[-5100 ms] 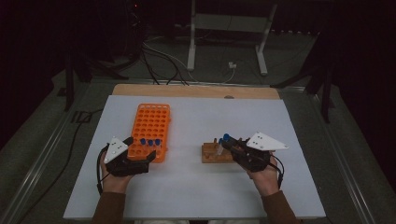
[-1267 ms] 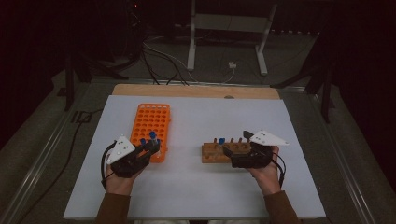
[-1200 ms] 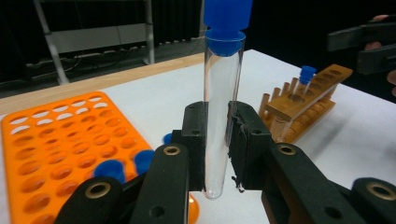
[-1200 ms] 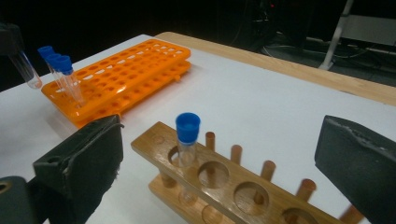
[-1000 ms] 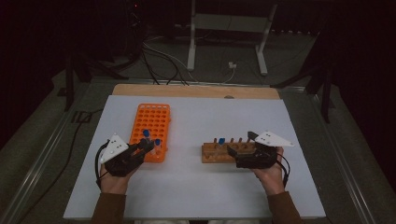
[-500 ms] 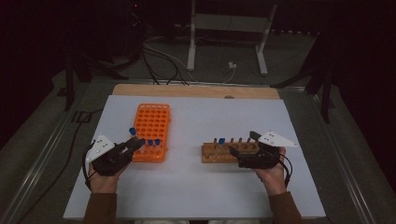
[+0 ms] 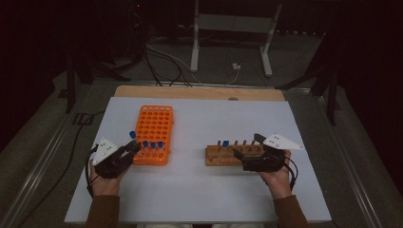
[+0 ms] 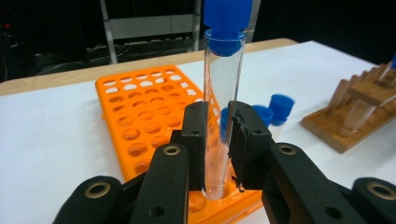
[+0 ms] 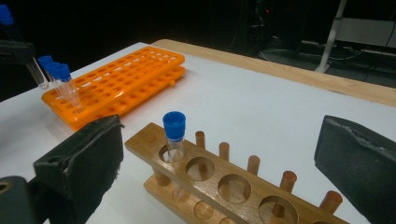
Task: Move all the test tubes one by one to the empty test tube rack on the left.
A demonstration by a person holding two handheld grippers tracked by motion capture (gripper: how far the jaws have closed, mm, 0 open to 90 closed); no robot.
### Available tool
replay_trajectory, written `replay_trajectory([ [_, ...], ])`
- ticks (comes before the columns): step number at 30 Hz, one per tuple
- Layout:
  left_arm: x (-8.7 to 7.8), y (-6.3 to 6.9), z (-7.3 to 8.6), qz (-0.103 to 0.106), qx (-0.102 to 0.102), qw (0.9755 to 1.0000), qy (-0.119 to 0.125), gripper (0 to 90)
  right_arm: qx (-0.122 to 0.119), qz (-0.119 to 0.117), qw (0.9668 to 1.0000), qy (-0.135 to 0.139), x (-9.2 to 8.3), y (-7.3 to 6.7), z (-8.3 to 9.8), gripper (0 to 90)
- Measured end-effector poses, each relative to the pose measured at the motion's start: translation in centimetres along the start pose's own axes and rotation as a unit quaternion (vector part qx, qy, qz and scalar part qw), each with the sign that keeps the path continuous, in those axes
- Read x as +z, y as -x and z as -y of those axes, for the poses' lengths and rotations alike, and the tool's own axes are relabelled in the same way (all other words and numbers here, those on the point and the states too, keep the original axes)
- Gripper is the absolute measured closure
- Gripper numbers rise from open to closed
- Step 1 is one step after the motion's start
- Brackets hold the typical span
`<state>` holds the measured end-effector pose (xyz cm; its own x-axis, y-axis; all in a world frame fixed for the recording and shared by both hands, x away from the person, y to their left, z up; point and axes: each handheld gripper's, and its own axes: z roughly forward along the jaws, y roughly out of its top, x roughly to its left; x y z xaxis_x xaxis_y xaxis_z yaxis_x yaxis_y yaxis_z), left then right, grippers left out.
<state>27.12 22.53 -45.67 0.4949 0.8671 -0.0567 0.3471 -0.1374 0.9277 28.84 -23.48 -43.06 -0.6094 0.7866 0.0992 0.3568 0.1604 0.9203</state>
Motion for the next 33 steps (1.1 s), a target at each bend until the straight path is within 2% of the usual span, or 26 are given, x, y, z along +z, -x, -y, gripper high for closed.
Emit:
replay_trajectory([
  [6,0.5,-0.3,0.5,-0.009,-0.004,0.9999,-0.005,77.7,-0.003,-0.001,1.0000,-0.002,0.1,-0.1,0.0,1.4],
  [21,2.0,-0.4,1.5,-0.013,-0.002,0.9993,-0.036,77.8,-0.006,-0.003,1.0000,0.000,0.2,-0.3,0.0,1.5],
  [28,2.7,-0.6,2.3,-0.018,-0.002,0.9980,-0.061,77.9,-0.010,-0.007,0.9999,-0.001,0.5,-0.6,0.0,1.5],
  [30,2.8,-0.6,2.4,-0.022,0.001,0.9970,-0.074,77.9,-0.009,-0.007,0.9999,-0.002,0.5,-0.7,0.0,1.5],
  [33,3.0,-0.6,2.5,-0.020,0.000,0.9967,-0.079,78.2,-0.009,-0.007,0.9999,-0.001,0.5,-0.6,0.0,1.5],
])
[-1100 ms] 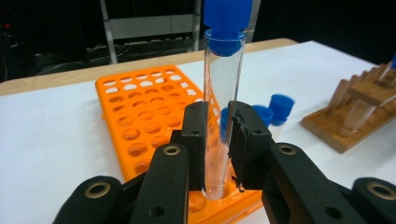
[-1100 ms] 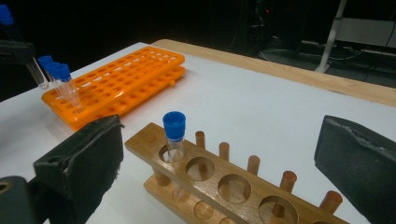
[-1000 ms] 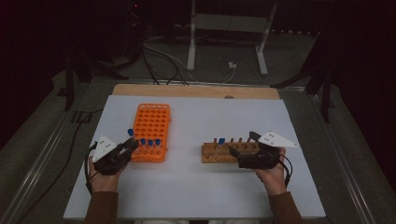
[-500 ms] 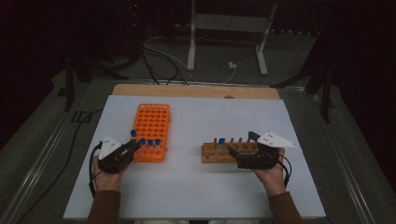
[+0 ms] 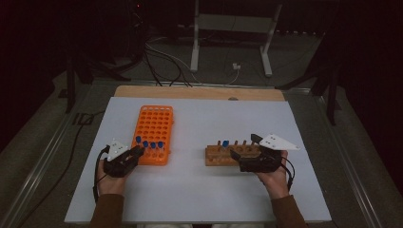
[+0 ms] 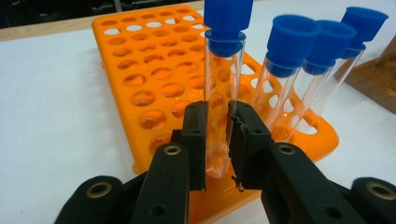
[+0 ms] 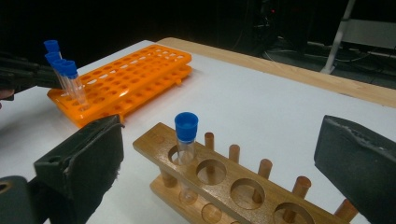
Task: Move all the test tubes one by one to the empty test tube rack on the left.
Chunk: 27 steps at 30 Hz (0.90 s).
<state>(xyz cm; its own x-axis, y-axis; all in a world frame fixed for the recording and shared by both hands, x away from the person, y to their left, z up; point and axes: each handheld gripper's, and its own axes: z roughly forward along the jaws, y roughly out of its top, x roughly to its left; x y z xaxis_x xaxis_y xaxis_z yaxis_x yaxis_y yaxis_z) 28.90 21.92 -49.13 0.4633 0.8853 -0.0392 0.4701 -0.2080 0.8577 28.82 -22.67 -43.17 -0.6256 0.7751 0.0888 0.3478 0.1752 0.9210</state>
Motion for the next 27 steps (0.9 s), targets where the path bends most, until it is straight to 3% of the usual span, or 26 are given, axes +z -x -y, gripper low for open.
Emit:
replay_trajectory([
  [4,0.09,0.19,0.04,-0.003,0.004,1.0000,-0.007,78.4,-0.001,-0.001,1.0000,-0.001,0.03,-0.02,0.03,1.5],
  [9,0.05,0.16,0.18,-0.005,-0.005,0.9999,-0.008,78.4,-0.003,-0.002,1.0000,-0.002,0.15,-0.17,0.07,1.6],
  [27,-0.24,0.73,0.59,-0.016,0.010,0.9996,-0.022,78.5,-0.005,-0.001,1.0000,-0.004,0.19,-0.19,0.13,1.6],
])
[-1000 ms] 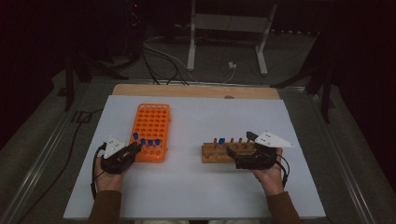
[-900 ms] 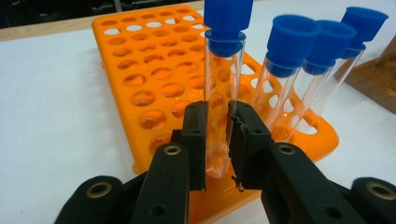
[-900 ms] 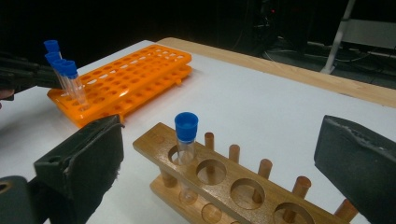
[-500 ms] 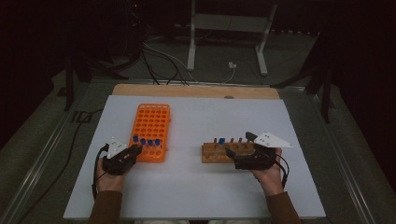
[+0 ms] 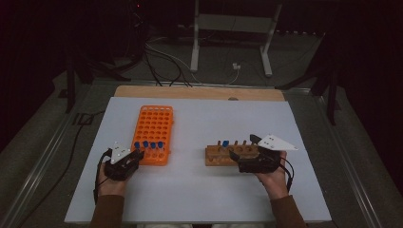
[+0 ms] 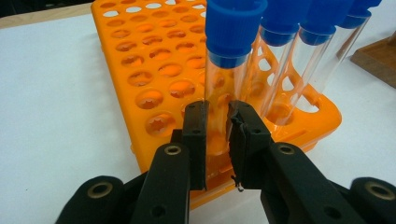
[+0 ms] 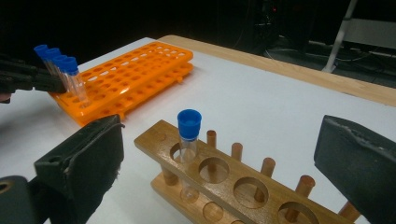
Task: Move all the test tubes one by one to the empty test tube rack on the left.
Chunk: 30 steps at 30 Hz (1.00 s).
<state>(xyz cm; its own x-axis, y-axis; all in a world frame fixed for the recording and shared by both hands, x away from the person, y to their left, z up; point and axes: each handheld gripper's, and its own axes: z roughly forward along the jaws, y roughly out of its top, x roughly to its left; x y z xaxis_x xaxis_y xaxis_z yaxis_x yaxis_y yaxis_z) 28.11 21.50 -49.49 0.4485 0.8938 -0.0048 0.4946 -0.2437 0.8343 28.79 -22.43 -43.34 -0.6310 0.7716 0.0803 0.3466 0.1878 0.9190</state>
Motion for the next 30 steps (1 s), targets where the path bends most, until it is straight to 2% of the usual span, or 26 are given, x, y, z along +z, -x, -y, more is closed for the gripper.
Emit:
replay_trajectory([
  [8,-0.1,0.0,-0.1,0.001,0.000,1.0000,-0.002,78.2,-0.002,-0.001,1.0000,-0.001,0.1,-0.1,0.0,1.6],
  [12,-0.2,-0.1,-0.1,0.009,-0.010,0.9999,-0.002,76.6,-0.001,-0.001,1.0000,-0.001,0.1,0.0,0.0,1.6],
  [18,-0.9,-0.3,-0.4,0.027,-0.018,0.9994,0.015,65.7,0.000,0.001,1.0000,-0.003,0.2,0.1,0.2,1.6],
  [22,-1.6,-0.5,-0.5,0.036,-0.031,0.9983,0.032,54.5,-0.003,0.004,1.0000,-0.009,0.4,0.0,0.4,1.6],
  [23,-1.9,-0.6,-0.6,0.032,-0.035,0.9982,0.037,49.9,-0.003,0.004,0.9999,-0.010,0.5,0.1,0.4,1.6],
  [26,-2.3,-0.7,-0.7,0.028,-0.053,0.9967,0.056,29.2,-0.003,0.005,0.9999,-0.014,0.7,0.1,0.5,1.7],
  [28,-2.4,-0.7,-0.8,0.027,-0.055,0.9964,0.060,17.3,-0.002,0.004,0.9998,-0.017,0.9,0.2,0.6,3.7],
  [30,-2.5,-0.7,-0.8,0.031,-0.059,0.9955,0.068,9.8,0.002,0.001,0.9998,-0.019,1.1,0.2,0.7,3.8],
])
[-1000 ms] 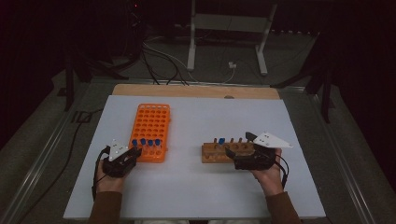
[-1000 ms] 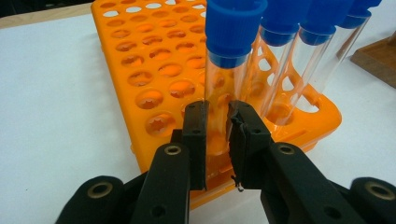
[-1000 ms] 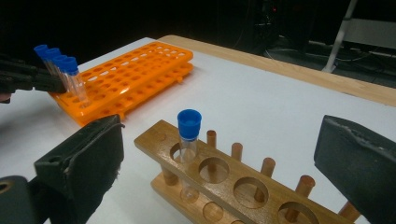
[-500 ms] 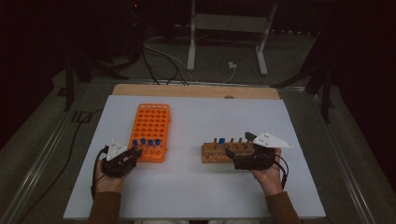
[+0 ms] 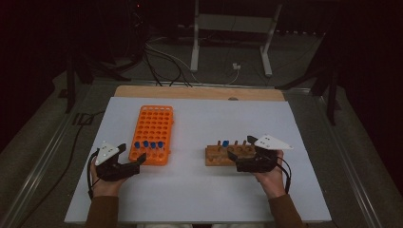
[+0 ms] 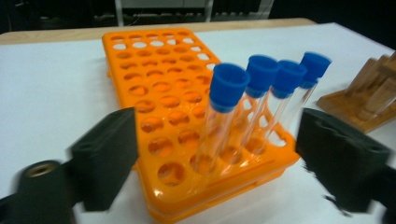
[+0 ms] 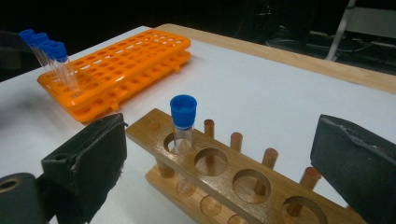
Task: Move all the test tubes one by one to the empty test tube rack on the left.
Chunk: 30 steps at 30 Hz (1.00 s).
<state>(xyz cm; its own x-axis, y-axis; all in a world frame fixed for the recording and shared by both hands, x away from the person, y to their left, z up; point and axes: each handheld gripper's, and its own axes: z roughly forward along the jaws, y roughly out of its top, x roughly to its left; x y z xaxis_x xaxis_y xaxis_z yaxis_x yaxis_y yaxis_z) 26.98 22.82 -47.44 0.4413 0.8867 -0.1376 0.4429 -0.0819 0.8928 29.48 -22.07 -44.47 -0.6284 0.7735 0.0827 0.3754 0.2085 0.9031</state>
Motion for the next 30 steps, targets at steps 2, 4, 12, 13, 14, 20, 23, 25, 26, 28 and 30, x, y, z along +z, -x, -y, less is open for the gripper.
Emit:
replay_trajectory([
  [2,-0.1,0.1,-0.1,0.006,-0.002,1.0000,0.007,2.9,-0.001,-0.005,1.0000,-0.002,0.3,-0.1,0.0,4.5],
  [4,-0.3,0.2,-0.3,0.000,-0.001,0.9999,0.014,1.7,-0.002,-0.010,0.9999,-0.003,0.6,-0.1,0.1,5.0],
  [12,-0.8,0.0,-0.6,0.015,-0.018,0.9989,0.041,1.8,-0.014,-0.024,0.9993,-0.025,2.2,-0.8,0.4,17.0],
  [13,-0.8,0.0,-0.6,0.020,-0.022,0.9986,0.044,2.2,-0.017,-0.024,0.9991,-0.029,2.5,-0.9,0.4,20.3],
  [14,-0.8,0.1,-0.6,0.015,-0.022,0.9986,0.046,2.2,-0.020,-0.024,0.9990,-0.031,2.6,-1.0,0.5,24.4],
  [20,-0.8,0.2,-0.5,0.004,-0.018,0.9990,0.040,1.6,-0.029,-0.022,0.9988,-0.032,3.4,-1.4,0.7,54.4],
  [23,-0.7,0.2,-0.5,-0.001,-0.014,0.9992,0.037,1.6,-0.031,-0.026,0.9986,-0.034,3.6,-1.5,0.8,62.2],
  [25,-0.6,0.3,-0.5,-0.003,-0.013,0.9993,0.036,1.7,-0.031,-0.026,0.9987,-0.033,3.7,-1.5,0.8,65.7],
  [26,-0.6,0.3,-0.5,-0.003,-0.012,0.9993,0.034,1.7,-0.032,-0.026,0.9987,-0.032,3.7,-1.5,0.8,67.1],
  [28,-0.5,0.4,-0.5,-0.005,-0.009,0.9995,0.031,1.7,-0.035,-0.025,0.9986,-0.032,3.7,-1.6,0.8,69.4],
  [30,-0.4,0.5,-0.5,-0.005,-0.007,0.9996,0.028,1.7,-0.037,-0.026,0.9985,-0.031,3.8,-1.7,0.8,72.1],
])
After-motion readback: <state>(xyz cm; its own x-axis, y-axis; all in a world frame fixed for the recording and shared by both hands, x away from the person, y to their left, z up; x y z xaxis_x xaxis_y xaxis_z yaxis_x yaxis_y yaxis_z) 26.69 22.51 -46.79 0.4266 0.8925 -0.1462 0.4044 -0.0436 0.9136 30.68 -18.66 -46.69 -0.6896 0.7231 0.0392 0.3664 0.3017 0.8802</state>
